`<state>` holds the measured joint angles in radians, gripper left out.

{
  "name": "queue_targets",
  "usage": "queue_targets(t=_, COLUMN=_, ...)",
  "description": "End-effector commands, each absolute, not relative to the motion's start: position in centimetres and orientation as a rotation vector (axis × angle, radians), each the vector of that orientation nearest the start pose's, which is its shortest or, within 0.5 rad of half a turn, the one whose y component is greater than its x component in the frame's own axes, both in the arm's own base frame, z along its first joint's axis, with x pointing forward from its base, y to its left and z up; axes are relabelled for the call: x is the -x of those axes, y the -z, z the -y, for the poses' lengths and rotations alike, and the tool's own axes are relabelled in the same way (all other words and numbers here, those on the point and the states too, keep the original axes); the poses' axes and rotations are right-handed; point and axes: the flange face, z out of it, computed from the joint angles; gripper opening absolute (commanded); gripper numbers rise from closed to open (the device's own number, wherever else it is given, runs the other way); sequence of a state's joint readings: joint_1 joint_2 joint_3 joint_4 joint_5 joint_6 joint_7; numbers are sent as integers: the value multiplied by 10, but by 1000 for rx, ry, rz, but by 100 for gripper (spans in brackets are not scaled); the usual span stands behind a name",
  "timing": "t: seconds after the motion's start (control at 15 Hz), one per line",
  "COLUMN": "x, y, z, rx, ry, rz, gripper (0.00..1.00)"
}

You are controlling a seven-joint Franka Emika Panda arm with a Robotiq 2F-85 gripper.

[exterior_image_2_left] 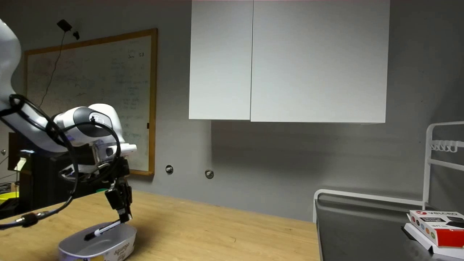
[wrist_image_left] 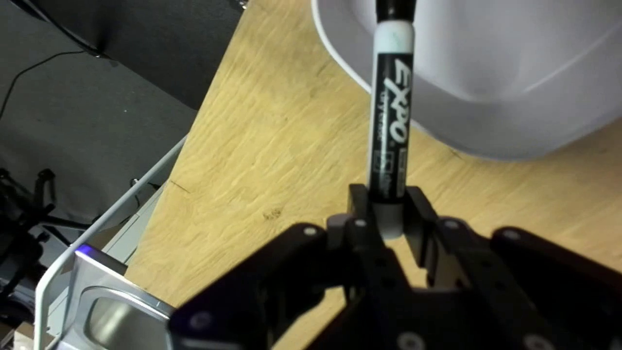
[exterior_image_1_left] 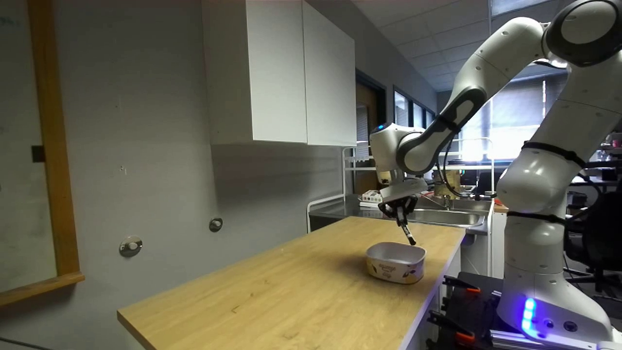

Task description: Put the marker in the lunchbox

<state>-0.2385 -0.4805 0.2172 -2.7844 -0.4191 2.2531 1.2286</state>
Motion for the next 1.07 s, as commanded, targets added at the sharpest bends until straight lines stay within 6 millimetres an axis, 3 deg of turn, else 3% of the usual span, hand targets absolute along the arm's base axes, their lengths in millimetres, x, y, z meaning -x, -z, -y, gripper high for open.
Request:
queue_targets(t=0.0, x=-347, y=-329, z=27, rx=3190, ry=308, rz=-1657, gripper=5)
queue_targets(t=0.07, x=-347, y=-327, z=26, rx=3219, ry=317, rz=-1640, gripper=46)
queue_targets(t=0.2, x=-347, y=-323, z=25, rx=3272, ry=327, rz=-1605, gripper=51)
queue_targets(t=0.47, x=-346, y=-320, z=24, rx=3326, ry=328, rz=-1575, gripper=82)
queue_targets(t=0.6, x=-345, y=-329, z=25, rx=3326, ry=310, rz=-1542, gripper=97)
queue_targets(t=0.8, x=-344, y=-352, z=24, rx=3325, ry=281, rz=-1406, gripper=100)
queue_targets(t=1.0, x=-341, y=-391, z=30, rx=3271, ry=314, rz=-1290, gripper=100)
